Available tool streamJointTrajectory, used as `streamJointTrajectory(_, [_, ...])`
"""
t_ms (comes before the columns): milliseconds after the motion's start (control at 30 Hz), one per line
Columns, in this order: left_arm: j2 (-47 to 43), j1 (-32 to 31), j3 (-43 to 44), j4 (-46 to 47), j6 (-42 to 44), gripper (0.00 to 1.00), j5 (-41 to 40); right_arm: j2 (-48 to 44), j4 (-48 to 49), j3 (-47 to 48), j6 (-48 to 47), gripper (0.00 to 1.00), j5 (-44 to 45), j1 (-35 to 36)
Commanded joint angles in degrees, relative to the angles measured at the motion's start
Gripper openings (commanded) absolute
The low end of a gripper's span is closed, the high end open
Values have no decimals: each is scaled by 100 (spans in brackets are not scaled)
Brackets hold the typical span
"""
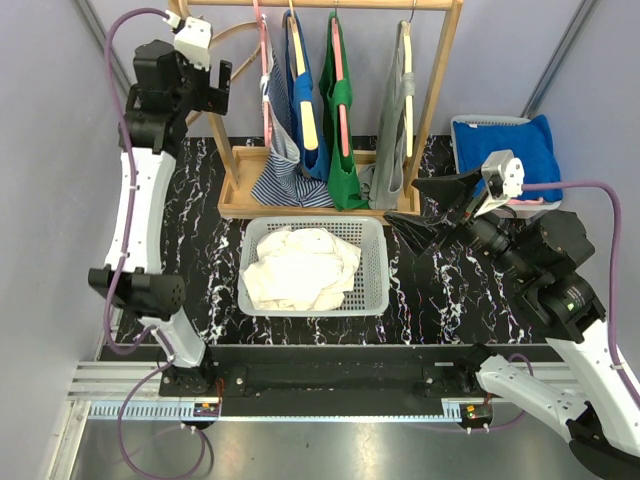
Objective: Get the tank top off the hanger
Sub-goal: Move the clothesline to the center of the board.
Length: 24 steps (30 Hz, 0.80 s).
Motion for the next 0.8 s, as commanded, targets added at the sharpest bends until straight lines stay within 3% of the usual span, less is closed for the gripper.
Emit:
streamJointTrajectory(0, [-1024,-145,-151,245,77,99,-105,29,162,44,-31,94,92,-4])
streamJointTrajectory(267, [-1659,-1023,-415,315,42,99,-148,56,250,-70,-22,94,127,5])
streamJointTrajectory(500, [-1159,-1893,-442,596,68,99,-762,56,329,-220,13,93,442,-4])
streamJointTrajectory(600, [-685,-2043,-56,693,15,99,-1062,56,312,-299,13,93,1153,5])
streamJointTrajectory(767, [-43,-2105,454,1044,41,99,-1493,161,224,-492,-40,94,3666,5])
